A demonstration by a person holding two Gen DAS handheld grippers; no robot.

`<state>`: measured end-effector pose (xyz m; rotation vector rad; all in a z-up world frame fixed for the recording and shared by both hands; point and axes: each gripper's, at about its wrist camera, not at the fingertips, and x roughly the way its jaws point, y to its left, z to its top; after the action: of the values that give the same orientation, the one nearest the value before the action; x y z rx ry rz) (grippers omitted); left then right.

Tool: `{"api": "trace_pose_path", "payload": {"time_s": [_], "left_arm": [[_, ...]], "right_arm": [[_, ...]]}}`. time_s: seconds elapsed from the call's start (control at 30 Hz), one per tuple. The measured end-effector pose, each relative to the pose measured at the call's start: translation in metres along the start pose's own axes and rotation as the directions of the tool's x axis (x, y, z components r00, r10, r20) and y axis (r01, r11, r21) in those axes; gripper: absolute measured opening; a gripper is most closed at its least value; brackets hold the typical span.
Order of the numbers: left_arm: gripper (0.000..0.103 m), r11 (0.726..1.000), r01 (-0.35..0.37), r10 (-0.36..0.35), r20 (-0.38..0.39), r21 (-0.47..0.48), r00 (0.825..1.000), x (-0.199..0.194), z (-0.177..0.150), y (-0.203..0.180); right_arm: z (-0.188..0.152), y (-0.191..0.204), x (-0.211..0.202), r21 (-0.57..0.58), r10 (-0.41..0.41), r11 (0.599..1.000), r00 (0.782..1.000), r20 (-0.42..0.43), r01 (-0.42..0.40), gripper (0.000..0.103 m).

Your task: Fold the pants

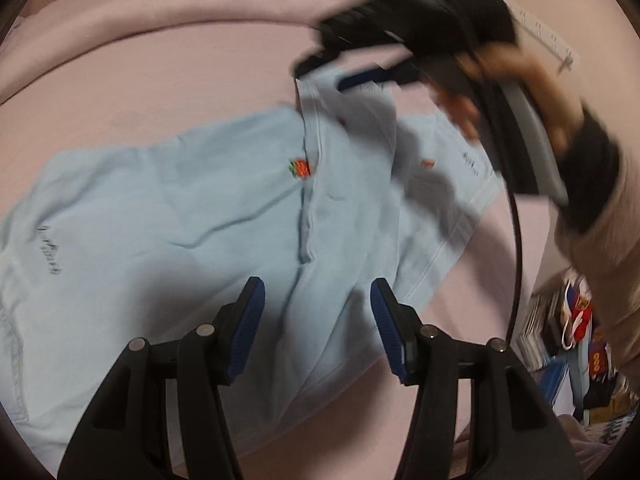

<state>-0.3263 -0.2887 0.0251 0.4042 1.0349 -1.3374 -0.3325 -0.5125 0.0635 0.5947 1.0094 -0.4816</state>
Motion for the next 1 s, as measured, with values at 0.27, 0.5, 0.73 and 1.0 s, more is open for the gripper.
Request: {"api": "trace_pose_path", "payload": {"time_s": [0.27, 0.5, 0.73, 1.0], "left_arm": [[0.012, 0.998, -0.047, 0.048, -0.026, 0.044, 0.998, 0.013, -0.003, -0.007], [0.008, 0.995, -0.044, 0.043, 0.006, 0.093, 0.999, 0.005, -0.013, -0.02], [0.009, 0.981, -0.077, 0.081, -0.015, 0.176, 0.997, 0.001, -0.019, -0.027], [0.012, 0.962, -0.124, 0.139, -0.043, 0.244, 0.989, 0.008, -0.011, -0.036]], "right_arm": [[0.007, -0.009, 0.019, 0.021, -0.081, 0.996, 0.997, -0.014, 0.082, 0.005], [-0.068, -0.077, -0.105, 0.166, 0.114, 0.971, 0.942, 0.316, -0.173, 0.005], [-0.168, -0.145, -0.123, 0.32, 0.099, 0.92, 0.925, 0.368, -0.226, 0.005], [-0.201, -0.188, -0.099, 0.499, 0.18, 0.75, 0.86, 0.477, -0.434, 0.043]]}}
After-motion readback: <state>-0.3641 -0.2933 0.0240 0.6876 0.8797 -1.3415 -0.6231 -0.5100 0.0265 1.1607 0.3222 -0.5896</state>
